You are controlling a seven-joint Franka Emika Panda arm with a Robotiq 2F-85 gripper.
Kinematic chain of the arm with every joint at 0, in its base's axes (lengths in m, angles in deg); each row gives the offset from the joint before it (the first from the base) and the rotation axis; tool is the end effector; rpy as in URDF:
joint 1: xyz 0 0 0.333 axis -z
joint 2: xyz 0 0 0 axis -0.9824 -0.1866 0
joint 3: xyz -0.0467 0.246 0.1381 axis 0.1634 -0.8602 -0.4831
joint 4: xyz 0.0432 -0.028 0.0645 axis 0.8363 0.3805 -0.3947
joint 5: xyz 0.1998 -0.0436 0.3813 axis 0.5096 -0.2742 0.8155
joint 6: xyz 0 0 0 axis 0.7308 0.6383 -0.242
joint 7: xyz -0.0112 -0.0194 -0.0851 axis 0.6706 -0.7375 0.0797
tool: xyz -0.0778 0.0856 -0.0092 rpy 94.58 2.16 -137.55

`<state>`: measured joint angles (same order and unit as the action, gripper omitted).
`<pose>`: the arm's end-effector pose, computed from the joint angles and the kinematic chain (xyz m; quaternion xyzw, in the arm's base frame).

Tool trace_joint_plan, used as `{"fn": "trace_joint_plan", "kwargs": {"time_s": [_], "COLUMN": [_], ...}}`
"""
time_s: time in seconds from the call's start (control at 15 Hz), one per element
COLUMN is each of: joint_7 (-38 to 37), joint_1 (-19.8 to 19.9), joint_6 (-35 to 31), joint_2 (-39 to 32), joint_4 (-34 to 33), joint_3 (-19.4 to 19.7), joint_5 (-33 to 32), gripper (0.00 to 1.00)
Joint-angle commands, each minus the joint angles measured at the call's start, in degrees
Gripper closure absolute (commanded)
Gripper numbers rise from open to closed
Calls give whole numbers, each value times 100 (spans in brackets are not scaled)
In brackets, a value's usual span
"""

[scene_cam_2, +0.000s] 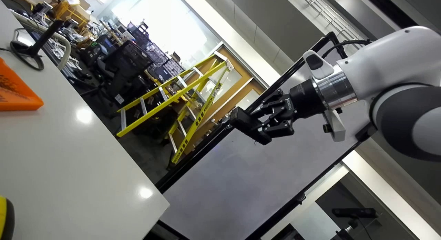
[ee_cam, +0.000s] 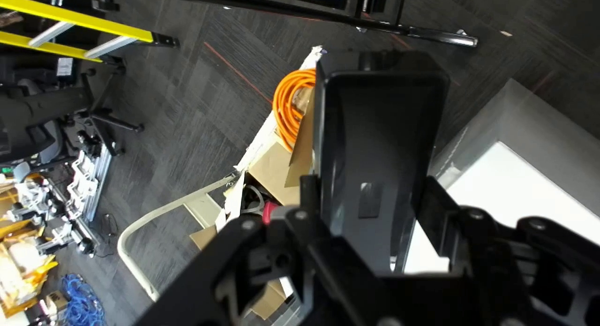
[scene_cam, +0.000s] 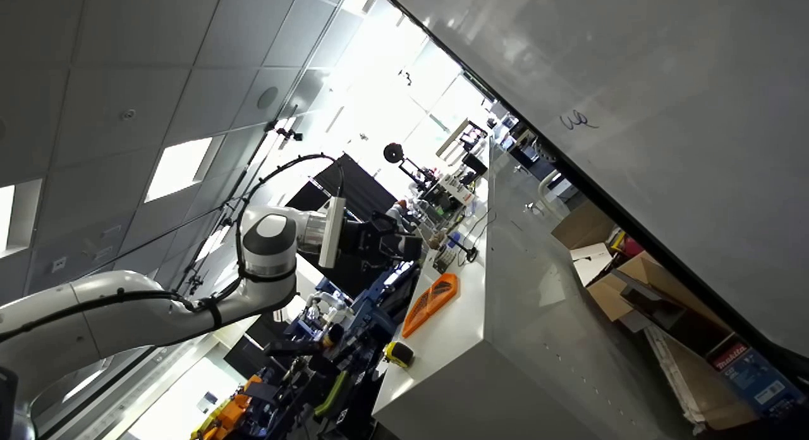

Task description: Use the eraser to clean the whiteboard

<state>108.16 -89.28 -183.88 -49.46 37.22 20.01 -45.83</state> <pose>0.5514 0.1549 0.4764 0.8065 0.5248 0.1324 0.2379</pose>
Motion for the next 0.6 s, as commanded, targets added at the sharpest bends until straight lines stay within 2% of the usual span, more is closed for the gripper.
{"fn": "trace_joint_plan", "kwargs": {"time_s": [0.0, 0.27, 0.53], "joint_7": [1063, 2099, 1348], "joint_1": [206, 401, 1036], "joint_6": [-834, -1861, -2249], "joint_2": [331, 600, 1026], "joint_4": [406, 808, 1229], "joint_3": [381, 865, 867], "joint_5": [-143, 100, -540], "gripper": [70, 70, 70]}}
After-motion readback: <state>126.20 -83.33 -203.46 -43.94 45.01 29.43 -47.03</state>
